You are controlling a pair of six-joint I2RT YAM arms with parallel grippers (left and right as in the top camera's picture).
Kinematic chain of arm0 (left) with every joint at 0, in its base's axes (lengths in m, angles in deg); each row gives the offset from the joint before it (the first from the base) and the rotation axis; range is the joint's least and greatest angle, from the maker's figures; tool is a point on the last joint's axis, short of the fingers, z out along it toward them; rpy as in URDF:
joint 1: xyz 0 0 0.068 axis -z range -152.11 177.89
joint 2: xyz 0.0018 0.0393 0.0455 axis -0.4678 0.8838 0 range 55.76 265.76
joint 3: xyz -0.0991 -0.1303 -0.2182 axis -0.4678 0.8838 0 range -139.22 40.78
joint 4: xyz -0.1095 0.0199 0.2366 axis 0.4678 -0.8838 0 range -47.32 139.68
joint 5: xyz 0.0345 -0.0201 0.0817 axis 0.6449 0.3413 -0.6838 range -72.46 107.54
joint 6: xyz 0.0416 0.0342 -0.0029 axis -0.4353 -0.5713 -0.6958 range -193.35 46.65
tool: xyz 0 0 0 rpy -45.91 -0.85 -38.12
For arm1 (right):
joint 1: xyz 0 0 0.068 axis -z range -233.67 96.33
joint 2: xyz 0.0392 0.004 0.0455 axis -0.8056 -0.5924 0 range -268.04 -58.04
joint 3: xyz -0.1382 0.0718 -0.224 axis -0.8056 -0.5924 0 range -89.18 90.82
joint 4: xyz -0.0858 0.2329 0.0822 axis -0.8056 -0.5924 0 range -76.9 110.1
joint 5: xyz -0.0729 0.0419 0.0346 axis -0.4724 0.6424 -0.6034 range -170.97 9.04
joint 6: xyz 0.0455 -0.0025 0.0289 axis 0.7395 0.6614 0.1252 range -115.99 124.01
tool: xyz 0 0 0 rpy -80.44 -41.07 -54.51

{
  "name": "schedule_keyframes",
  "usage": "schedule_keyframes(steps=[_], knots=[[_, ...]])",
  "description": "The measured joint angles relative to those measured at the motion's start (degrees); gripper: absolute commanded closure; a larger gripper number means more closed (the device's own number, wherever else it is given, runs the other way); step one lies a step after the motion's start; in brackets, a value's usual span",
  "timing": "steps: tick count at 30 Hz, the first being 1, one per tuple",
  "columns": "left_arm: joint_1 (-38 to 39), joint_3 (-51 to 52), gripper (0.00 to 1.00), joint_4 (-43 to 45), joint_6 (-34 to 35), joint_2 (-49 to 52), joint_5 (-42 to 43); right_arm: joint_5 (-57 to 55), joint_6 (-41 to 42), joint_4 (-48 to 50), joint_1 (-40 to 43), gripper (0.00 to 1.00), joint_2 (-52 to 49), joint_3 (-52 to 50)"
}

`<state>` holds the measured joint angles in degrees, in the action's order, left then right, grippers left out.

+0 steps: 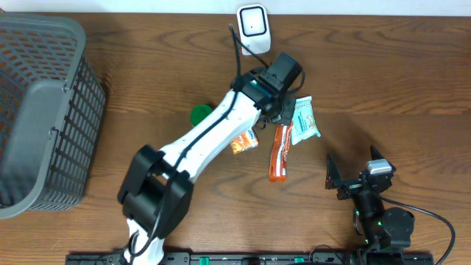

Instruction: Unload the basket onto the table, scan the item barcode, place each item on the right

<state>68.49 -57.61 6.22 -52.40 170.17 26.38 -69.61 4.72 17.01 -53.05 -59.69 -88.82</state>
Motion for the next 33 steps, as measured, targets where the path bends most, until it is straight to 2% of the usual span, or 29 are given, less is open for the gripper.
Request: schedule_keyframes(steps=[4, 13, 22, 33], knots=[[0.0, 0.0, 0.93, 0.3, 0.1, 1.5, 2.1, 0.0, 0.0, 0.0, 0.0, 0.01, 0.0, 0.0], [0.0, 1.4, 0.93, 2.0, 0.3, 12.6, 9.3, 0.0, 0.0, 0.0, 0.0, 0.01, 0.0, 0.0], [0.0, 1.6, 0.92, 5.1, 0.5, 13.1, 10.8, 0.0, 0.0, 0.0, 0.0, 0.01, 0.0, 0.0], [0.2, 1.6, 0.93, 2.1, 1.8, 13.1, 14.9, 0.0, 0.0, 0.0, 0.0, 0.01, 0.0, 0.0]])
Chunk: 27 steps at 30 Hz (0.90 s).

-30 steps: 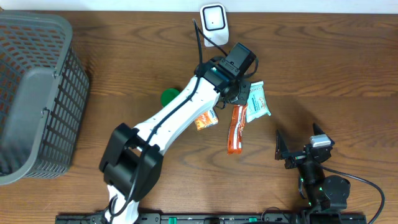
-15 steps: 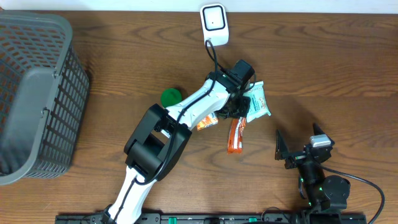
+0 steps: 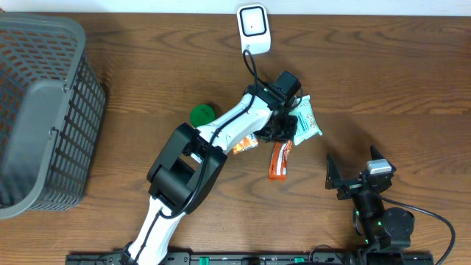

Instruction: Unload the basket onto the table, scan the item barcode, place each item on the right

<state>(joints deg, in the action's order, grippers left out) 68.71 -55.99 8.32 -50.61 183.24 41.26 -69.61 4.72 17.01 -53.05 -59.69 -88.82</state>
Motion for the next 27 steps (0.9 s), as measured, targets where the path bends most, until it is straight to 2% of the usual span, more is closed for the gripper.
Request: schedule_keyframes(steps=[6, 12, 22, 27], knots=[[1.4, 0.0, 0.93, -3.8, 0.0, 0.0, 0.5, 0.0, 0.0, 0.0, 0.0, 0.01, 0.0, 0.0], [2.8, 0.7, 0.92, -3.7, 0.0, 0.0, 0.6, 0.0, 0.0, 0.0, 0.0, 0.01, 0.0, 0.0], [2.8, 2.3, 0.93, -2.3, 4.8, 0.2, 1.6, 0.0, 0.0, 0.0, 0.0, 0.01, 0.0, 0.0], [2.8, 2.3, 0.93, -5.4, 5.8, -0.5, -3.5, 0.0, 0.0, 0.0, 0.0, 0.01, 0.0, 0.0]])
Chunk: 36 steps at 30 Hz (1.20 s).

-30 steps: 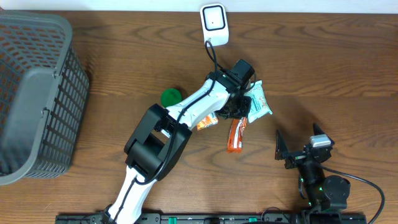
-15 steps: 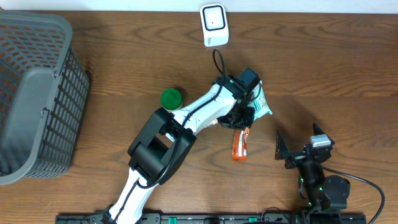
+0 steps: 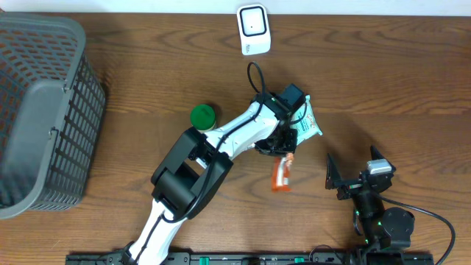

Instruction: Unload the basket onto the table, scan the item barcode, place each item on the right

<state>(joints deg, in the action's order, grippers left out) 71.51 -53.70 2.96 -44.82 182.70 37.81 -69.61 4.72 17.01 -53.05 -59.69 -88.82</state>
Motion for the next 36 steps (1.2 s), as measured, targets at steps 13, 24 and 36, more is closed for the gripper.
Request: schedule_keyframes(steps=[13, 24, 36], knots=[[-1.8, -0.9, 0.93, -2.8, 0.4, -12.5, -15.0, 0.0, 0.0, 0.0, 0.0, 0.01, 0.0, 0.0], [4.8, -0.9, 0.25, -8.1, 2.1, -10.7, -17.5, 0.0, 0.0, 0.0, 0.0, 0.01, 0.0, 0.0], [14.7, 3.7, 0.18, -10.2, 1.7, -9.3, -34.1, 0.0, 0.0, 0.0, 0.0, 0.01, 0.0, 0.0]])
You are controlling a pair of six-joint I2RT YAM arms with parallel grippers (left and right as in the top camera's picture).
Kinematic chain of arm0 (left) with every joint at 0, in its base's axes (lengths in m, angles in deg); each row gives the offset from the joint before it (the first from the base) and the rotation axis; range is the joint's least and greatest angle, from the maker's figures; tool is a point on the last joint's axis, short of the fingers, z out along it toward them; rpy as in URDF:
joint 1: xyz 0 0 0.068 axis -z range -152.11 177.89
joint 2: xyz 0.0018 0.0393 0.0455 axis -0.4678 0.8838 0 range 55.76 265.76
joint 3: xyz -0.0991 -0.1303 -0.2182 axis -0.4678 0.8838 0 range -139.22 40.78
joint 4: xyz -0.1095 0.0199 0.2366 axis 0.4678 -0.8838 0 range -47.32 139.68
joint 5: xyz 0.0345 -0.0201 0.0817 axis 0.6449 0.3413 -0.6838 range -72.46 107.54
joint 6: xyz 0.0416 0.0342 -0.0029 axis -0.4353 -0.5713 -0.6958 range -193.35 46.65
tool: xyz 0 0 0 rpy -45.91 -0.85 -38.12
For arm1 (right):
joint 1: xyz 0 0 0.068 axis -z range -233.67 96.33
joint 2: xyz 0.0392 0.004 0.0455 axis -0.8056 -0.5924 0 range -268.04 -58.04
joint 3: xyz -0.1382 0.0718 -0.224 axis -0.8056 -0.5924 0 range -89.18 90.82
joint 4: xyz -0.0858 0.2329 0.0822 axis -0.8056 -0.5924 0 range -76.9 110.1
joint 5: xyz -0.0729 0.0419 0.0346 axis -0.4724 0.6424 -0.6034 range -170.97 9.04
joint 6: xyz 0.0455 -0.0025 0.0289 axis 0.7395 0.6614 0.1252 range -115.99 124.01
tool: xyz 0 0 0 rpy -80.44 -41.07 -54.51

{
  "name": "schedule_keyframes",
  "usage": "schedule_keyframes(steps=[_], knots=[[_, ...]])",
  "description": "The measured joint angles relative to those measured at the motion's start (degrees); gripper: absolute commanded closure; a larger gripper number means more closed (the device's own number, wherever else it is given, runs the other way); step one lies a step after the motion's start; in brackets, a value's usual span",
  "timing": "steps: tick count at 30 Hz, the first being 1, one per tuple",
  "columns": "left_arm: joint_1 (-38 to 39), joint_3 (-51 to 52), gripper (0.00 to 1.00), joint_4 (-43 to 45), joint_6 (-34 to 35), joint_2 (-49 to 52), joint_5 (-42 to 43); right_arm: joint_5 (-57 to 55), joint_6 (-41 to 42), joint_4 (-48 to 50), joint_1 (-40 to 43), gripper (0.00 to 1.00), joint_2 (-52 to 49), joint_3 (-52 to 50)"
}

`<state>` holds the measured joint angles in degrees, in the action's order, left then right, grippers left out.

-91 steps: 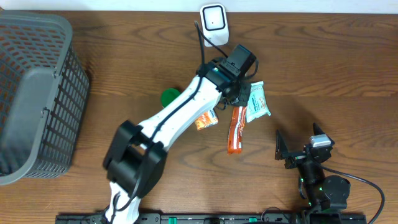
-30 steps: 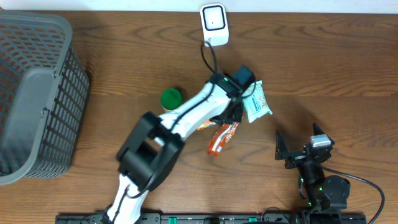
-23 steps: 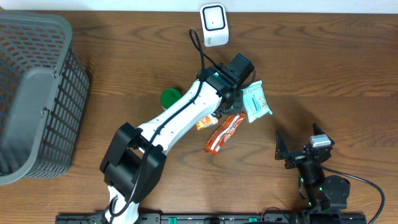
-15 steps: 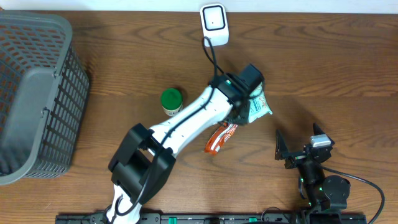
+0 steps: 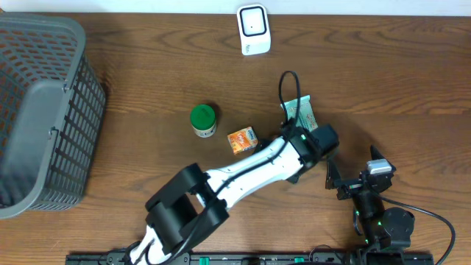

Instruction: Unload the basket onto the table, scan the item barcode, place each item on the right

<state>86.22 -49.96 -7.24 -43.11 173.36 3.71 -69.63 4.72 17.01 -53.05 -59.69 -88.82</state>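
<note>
The white scanner (image 5: 252, 30) stands at the table's far edge. My left arm reaches across the middle, and its gripper (image 5: 324, 140) sits just below a teal snack packet (image 5: 300, 112), its fingers hidden under the black wrist. The long orange-red snack bar is out of sight. A small orange box (image 5: 242, 140) and a green-lidded can (image 5: 202, 119) lie left of the arm. My right gripper (image 5: 333, 177) rests near the front right, open and holding nothing.
A large grey wire basket (image 5: 44, 110) fills the left side. A black cable (image 5: 285, 87) loops up from the left wrist over the teal packet. The right arm's base (image 5: 383, 221) sits at the front edge.
My left gripper has moved right and toward the front, from beside the orange-red bar to just below the teal packet. The bar no longer shows. The orange box is uncovered.
My left gripper first hovered over the snack items below the scanner. Then it was lower, at the teal packet and the bar's top end. Later the bar lay shifted toward the front. Now the gripper is further right and the bar is hidden. The right arm stayed still.
</note>
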Motion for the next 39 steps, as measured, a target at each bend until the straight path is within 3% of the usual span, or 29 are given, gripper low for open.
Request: schedule_keyframes(steps=[10, 11, 12, 14, 16, 18, 26, 39], knots=[[-0.5, 2.1, 0.2, 0.9, 0.0, 4.2, -3.5, -0.2, -0.1, -0.1, 0.0, 0.01, -0.1, 0.0], [-0.5, 2.1, 0.26, 0.9, 0.0, 4.3, -3.5, -0.2, -0.1, -0.1, 0.0, 0.01, -0.1, 0.0], [-0.5, 2.1, 0.46, 1.0, 0.0, 4.3, -3.5, -0.2, -0.1, -0.1, 0.0, 0.01, -0.1, 0.0], [-0.5, 2.1, 0.71, 1.2, -0.4, 4.3, -3.4, -0.2, 0.0, -0.1, 0.0, 0.01, -0.1, 0.0], [-0.5, 2.2, 0.87, 1.5, -1.0, 4.3, -2.8, -0.3, 0.0, -0.1, 0.0, 0.01, -0.1, 0.0], [-0.5, 2.2, 0.92, 1.5, -2.1, 4.3, -1.8, -0.2, 0.0, -0.1, 0.0, 0.01, -0.1, 0.0], [-3.4, 2.1, 0.93, 1.0, -3.6, 4.3, 3.8, -0.2, 0.0, -0.1, 0.0, 0.01, -0.1, 0.0], [-19.3, 2.2, 0.93, -1.2, -6.0, -3.3, 7.8, -0.2, 0.0, -0.1, 0.0, 0.01, -0.1, 0.0]])
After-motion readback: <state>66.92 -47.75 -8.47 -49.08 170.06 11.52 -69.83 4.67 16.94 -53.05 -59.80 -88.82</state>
